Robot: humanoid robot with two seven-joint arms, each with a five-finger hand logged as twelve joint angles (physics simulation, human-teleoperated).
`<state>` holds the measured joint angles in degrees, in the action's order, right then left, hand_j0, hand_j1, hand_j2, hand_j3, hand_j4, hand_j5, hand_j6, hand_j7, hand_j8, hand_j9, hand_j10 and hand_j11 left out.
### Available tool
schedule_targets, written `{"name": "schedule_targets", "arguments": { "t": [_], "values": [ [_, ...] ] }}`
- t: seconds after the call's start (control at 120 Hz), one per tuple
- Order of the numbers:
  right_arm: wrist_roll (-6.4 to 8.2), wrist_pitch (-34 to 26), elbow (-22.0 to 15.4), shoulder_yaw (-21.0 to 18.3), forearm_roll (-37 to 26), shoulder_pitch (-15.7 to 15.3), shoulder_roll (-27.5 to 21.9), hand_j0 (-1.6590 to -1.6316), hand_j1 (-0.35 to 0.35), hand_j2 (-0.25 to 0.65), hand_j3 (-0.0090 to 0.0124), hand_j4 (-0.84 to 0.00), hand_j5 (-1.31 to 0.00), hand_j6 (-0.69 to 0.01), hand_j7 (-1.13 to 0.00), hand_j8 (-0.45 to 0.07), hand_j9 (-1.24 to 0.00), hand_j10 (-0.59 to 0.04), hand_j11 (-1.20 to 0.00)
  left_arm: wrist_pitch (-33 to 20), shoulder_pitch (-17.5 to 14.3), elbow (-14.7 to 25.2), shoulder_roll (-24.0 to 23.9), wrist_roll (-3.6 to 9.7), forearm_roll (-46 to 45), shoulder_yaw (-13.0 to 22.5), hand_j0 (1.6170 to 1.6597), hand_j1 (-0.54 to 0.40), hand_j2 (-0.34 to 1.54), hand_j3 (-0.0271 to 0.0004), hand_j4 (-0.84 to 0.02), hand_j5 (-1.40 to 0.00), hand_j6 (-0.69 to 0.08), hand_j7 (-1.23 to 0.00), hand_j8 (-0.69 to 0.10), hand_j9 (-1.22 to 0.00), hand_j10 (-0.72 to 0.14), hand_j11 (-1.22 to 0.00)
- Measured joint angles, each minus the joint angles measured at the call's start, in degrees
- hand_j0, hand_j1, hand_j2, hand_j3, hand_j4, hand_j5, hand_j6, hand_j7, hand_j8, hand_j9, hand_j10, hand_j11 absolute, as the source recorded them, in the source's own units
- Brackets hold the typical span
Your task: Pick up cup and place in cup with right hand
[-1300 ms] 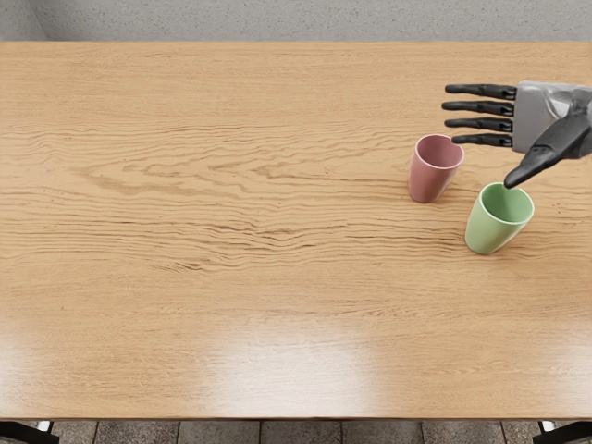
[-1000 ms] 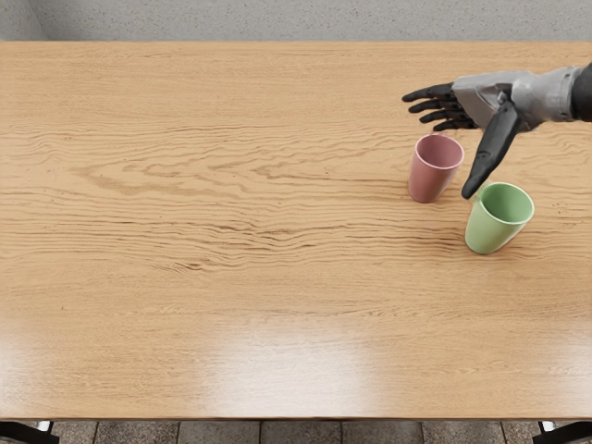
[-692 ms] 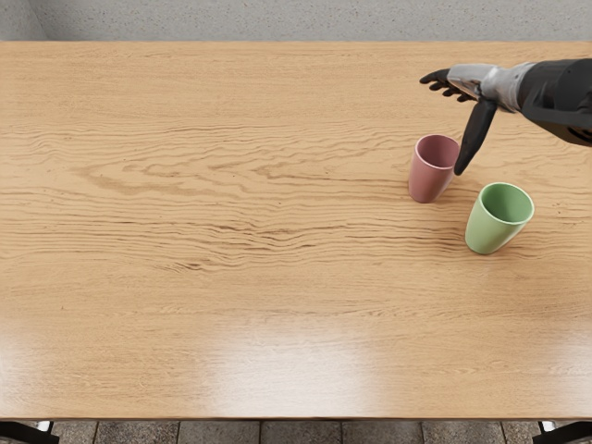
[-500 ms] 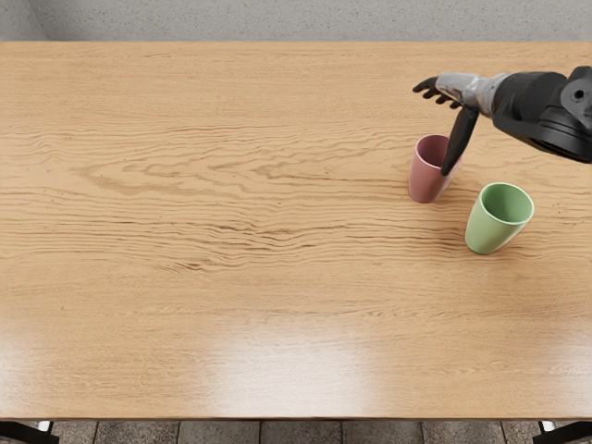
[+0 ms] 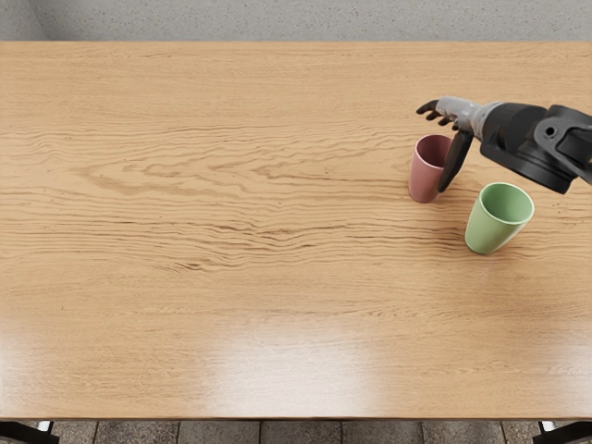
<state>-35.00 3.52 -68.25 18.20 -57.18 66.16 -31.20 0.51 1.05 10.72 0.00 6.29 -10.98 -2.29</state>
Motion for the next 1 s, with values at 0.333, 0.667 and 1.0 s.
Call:
{"name": "schedule_targets", "arguments": {
  "t": [0.333, 0.667, 1.0],
  "values": [
    [0.0, -3.41, 1.0, -0.09, -0.1, -1.61, 0.74, -1.6581, -0.102, -0.039, 0.0, -0.211, -0.27, -0.212, -0.27, -0.211, -0.27, -0.21, -0.27, -0.01, 0.0, 0.0, 0.0, -0.01, 0.0, 0.0, 1.6581, 0.349, 0.0, 0.0, 0.0, 0.0, 0.0, 0.0, 0.0, 0.0, 0.0, 0.0],
    [0.0, -5.03, 3.48, 0.0, -0.93, -3.1, 3.33, -1.658, -0.009, -0.054, 0.0, -0.288, -0.37, -0.29, -0.37, -0.288, -0.37, -0.287, -0.37, -0.02, 0.0, 0.0, 0.0, 0.0, 0.0, 0.0, 1.6581, 0.349, 0.0, 0.0, 0.0, 0.0, 0.0, 0.0, 0.0, 0.0, 0.0, 0.0],
    [0.01, -4.9, 1.5, 0.53, -0.22, -3.03, 2.48, -1.6544, 0.095, -0.05, -0.0004, -0.433, -0.59, -0.256, -0.58, -0.252, -0.59, -0.333, -0.59, -0.01, 0.0, 0.0, 0.0, 0.0, 0.0, 0.0, 1.6581, 0.349, 0.0, 0.0, 0.0, 0.0, 0.0, 0.0, 0.0, 0.0, 0.0, 0.0]
  ]
}}
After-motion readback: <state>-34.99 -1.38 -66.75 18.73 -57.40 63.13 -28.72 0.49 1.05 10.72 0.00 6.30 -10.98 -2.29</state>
